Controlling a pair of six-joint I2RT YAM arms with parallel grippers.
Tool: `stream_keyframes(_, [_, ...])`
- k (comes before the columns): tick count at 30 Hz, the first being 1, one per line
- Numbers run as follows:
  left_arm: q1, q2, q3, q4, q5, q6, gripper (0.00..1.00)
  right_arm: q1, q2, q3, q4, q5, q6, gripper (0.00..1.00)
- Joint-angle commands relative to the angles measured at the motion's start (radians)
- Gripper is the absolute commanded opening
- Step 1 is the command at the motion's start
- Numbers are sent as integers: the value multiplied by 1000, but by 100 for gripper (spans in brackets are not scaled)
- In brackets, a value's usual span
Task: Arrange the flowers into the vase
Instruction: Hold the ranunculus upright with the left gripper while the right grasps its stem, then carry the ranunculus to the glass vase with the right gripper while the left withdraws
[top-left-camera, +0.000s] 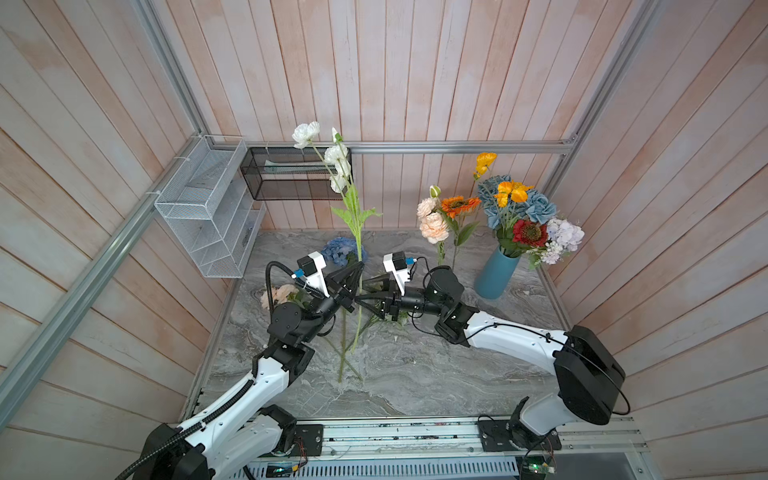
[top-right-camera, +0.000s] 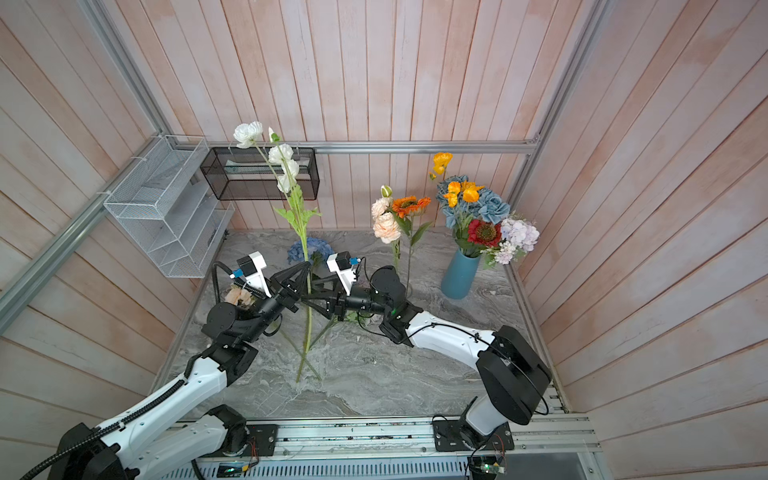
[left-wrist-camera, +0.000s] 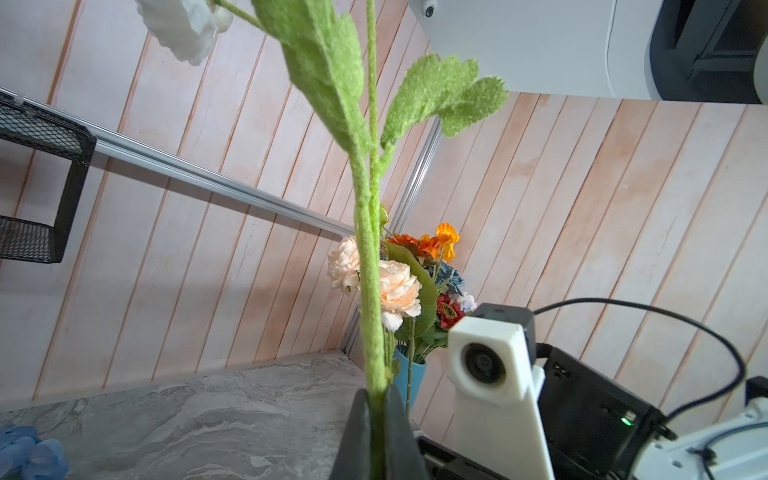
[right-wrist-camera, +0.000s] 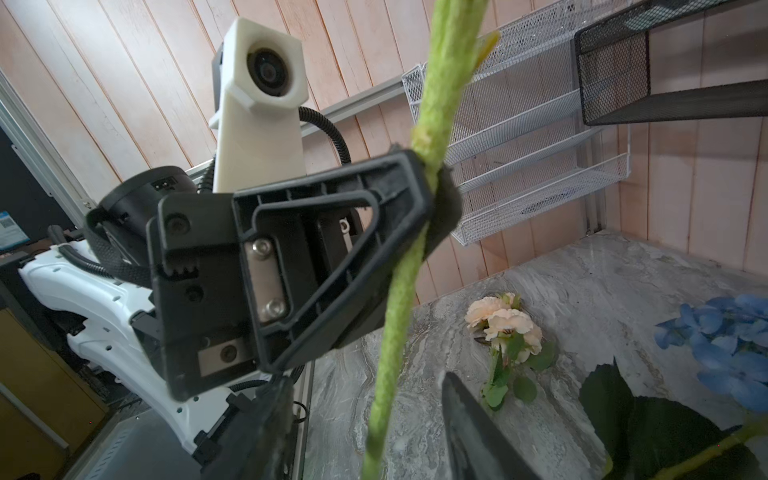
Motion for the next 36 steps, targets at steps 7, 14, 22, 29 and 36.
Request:
stream_keyframes(7, [-30, -4, 19, 32, 13, -9, 0, 3, -2, 15, 25, 30, -3, 6])
stream_keyframes(14, [-34, -9, 24, 23, 2, -20, 41, 1, -22, 1, 23, 56, -11, 0])
stream_keyframes(22, [-4, -96, -7, -94, -178, -63, 100, -34, -95, -15, -54, 121, -80, 0])
stream_keyframes(29, [132, -180, -116, -228, -323, -218, 100, -60, -221, 9, -240, 245, -253, 0])
stream_keyframes(36, [201, -78, -168, -254, -277, -315, 100, -68, -347, 87, -468, 465, -459, 0])
